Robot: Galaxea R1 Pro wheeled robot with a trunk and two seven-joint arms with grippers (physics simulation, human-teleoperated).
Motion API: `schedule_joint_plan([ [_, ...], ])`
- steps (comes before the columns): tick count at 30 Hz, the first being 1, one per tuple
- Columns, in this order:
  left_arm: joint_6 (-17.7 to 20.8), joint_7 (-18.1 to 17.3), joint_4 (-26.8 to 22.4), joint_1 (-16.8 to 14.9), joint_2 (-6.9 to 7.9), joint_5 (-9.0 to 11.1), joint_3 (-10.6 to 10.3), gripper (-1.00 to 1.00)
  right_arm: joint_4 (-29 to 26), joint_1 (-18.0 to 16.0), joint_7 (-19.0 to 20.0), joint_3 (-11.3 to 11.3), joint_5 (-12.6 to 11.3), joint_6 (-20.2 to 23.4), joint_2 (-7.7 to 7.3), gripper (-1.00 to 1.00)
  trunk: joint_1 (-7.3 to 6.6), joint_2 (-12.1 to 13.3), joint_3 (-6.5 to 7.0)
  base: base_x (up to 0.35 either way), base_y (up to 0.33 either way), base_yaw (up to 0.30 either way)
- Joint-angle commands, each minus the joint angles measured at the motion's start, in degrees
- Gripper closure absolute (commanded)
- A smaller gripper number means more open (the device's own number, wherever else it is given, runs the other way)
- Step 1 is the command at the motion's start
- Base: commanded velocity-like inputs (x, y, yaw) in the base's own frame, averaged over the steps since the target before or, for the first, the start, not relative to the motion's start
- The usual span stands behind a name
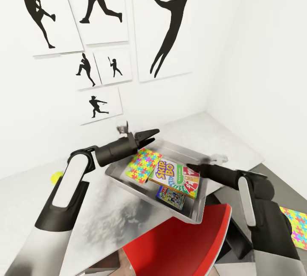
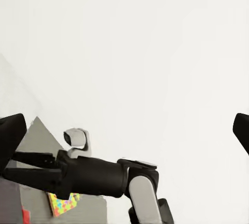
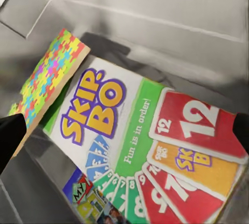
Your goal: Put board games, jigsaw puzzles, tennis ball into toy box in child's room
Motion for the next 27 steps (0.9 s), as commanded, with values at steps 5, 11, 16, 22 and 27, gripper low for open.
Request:
schedule_joint_plan([
  [5, -0.24, 1.81, 0.01, 1.83, -0.93, -0.5, -1.5, -1.0, -1.12, -0.18, 8.2, -0.69, -0.64, -0.58, -4.3, -1.0, 0.03, -0.1, -0.09, 0.0, 0.0, 0.0],
  [11, -0.14, 3.05, 0.01, 2.35, -1.56, -0.57, -3.02, -1.0, -1.6, -1.88, 16.29, -2.99, -0.7, -1.1, -7.58, -1.0, 0.03, -0.1, -0.09, 0.0, 0.0, 0.0],
  [16, -0.08, 3.64, 0.01, 1.77, -2.31, -0.59, -5.11, -1.0, -1.73, -3.03, 19.78, -5.3, -0.72, -1.23, -8.62, -1.0, 0.03, -0.1, -0.09, 0.0, 0.0, 0.0],
  [22, -0.08, 4.63, 0.03, 1.5, -2.65, -0.59, -6.16, -1.0, -1.77, -3.33, 21.82, -7.67, -0.73, -1.2, -9.61, -1.0, 0.03, -0.1, -0.09, 0.0, 0.0, 0.0],
  [27, -0.08, 6.36, 0.09, 1.4, -2.91, -0.6, -6.71, -1.0, -1.79, -2.49, 23.09, -13.23, -0.67, -0.58, -12.47, -1.0, 0.03, -0.1, -0.09, 0.0, 0.0, 0.0],
])
